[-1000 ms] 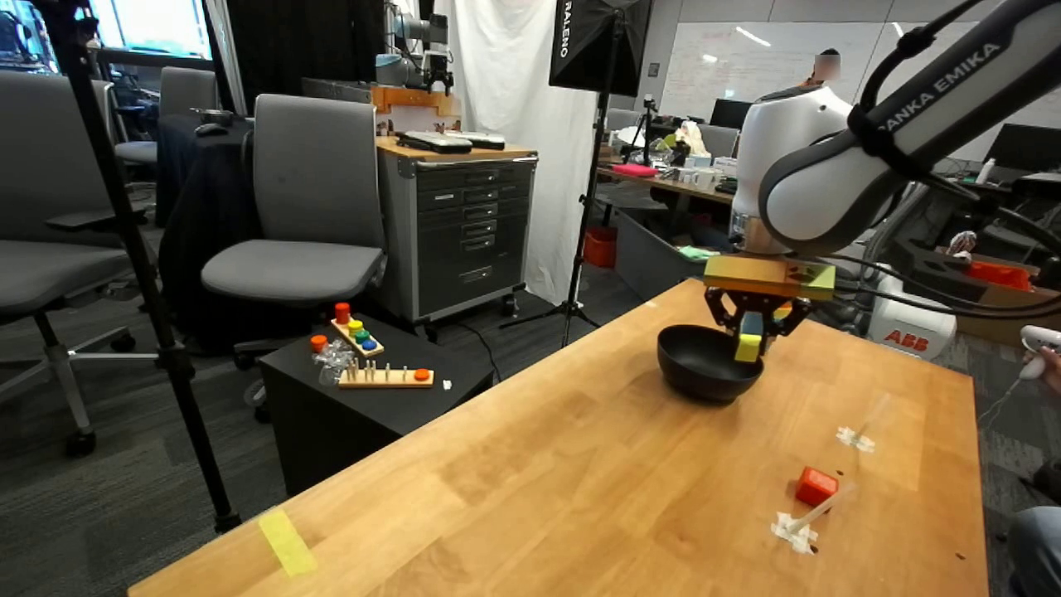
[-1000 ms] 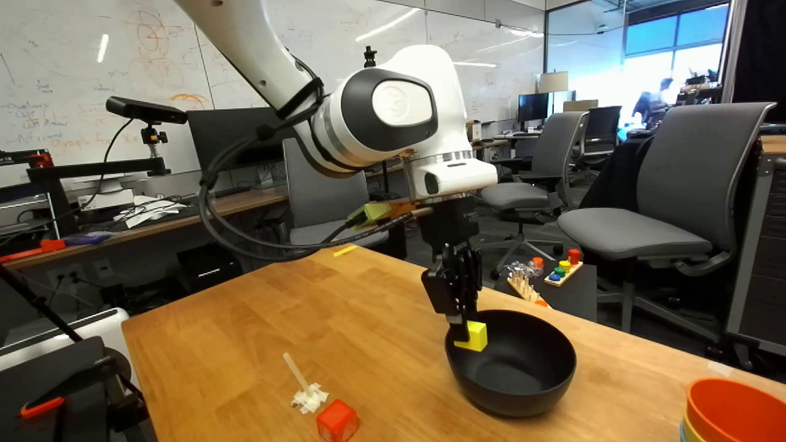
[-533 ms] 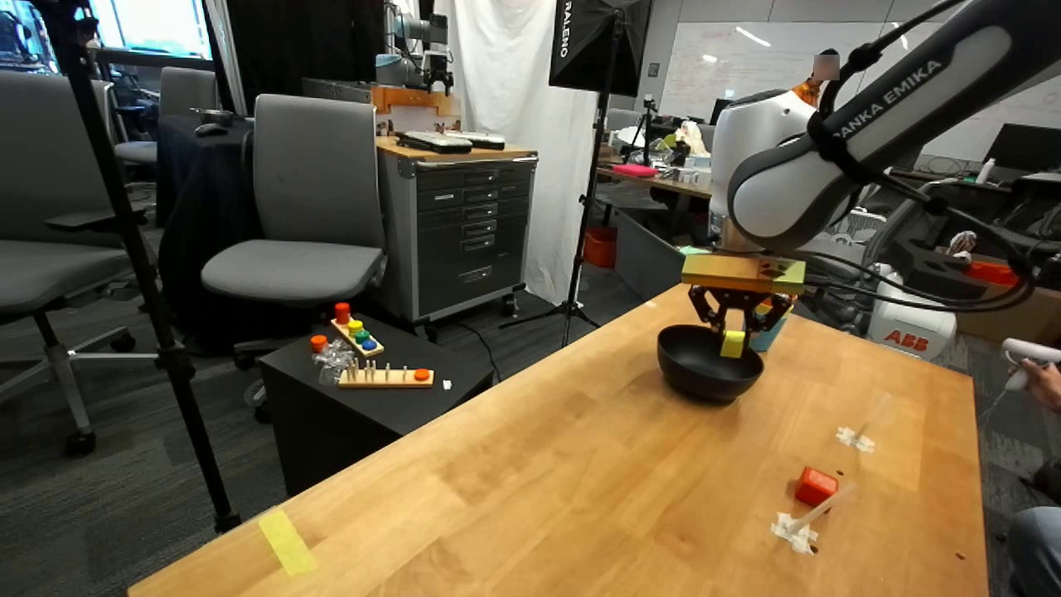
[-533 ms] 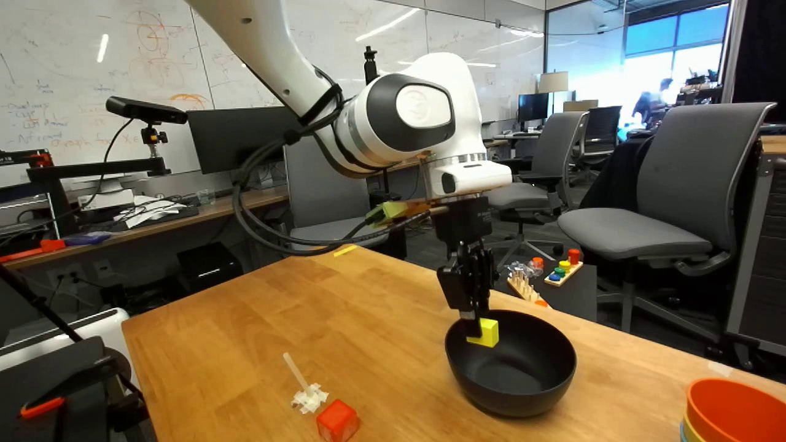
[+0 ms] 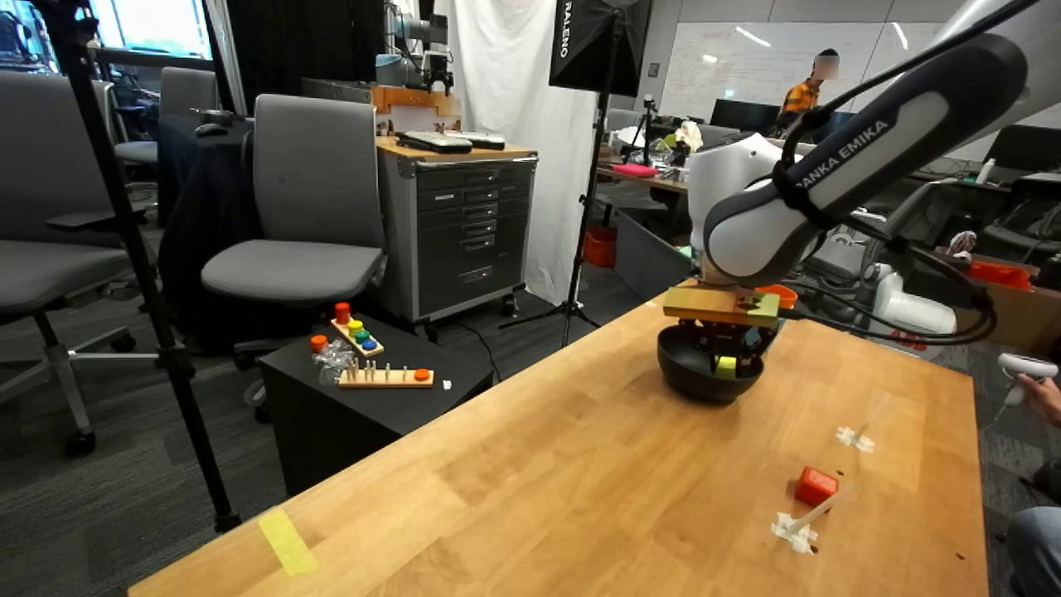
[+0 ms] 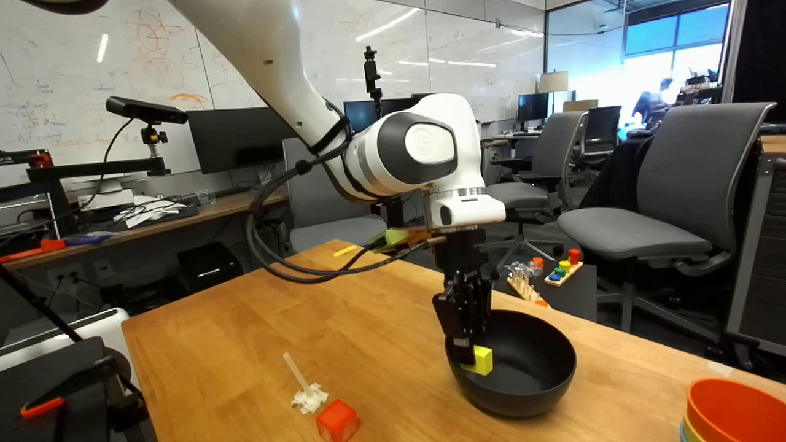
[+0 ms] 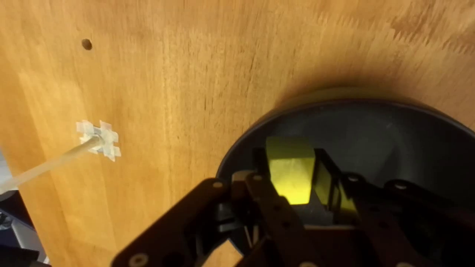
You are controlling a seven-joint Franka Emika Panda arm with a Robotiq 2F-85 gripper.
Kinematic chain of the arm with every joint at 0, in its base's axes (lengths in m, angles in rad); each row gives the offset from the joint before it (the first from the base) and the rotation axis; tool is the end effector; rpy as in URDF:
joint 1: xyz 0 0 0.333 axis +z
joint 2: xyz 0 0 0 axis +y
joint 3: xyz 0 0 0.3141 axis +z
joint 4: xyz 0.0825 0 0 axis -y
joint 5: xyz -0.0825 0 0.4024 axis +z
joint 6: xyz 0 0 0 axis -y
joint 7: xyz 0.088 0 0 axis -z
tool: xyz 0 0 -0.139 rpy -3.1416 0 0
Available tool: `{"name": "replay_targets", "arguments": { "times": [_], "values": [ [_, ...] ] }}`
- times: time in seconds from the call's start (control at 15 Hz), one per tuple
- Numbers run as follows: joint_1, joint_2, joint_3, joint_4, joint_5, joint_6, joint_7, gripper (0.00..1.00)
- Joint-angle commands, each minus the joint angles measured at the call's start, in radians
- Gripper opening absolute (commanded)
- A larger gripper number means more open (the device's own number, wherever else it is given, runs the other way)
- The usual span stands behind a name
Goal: Put the yellow and orange block in the bowl
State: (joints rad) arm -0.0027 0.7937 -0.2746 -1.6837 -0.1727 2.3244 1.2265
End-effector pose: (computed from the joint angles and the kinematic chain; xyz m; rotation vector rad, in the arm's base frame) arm 0.6423 -0.1835 0.0966 2.2194 -1.7045 0.0375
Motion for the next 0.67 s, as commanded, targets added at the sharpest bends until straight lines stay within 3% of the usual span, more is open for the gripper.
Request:
{"name": "replay_targets", "arguments": {
  "times": [0.0, 0.27, 0.4, 0.53, 0.6],
  "values": [
    [0.016, 0.051, -0.018, 0.069, 0.009, -0.052, 0.032, 0.12],
    [0.013, 0.064, -0.015, 0.090, 0.010, -0.066, 0.031, 0.16],
    [0.013, 0.064, -0.014, 0.094, 0.010, -0.069, 0.030, 0.57],
    [0.013, 0.056, -0.012, 0.089, 0.010, -0.065, 0.025, 0.63],
    [0.015, 0.049, -0.012, 0.084, 0.008, -0.059, 0.026, 0.72]
  ]
}}
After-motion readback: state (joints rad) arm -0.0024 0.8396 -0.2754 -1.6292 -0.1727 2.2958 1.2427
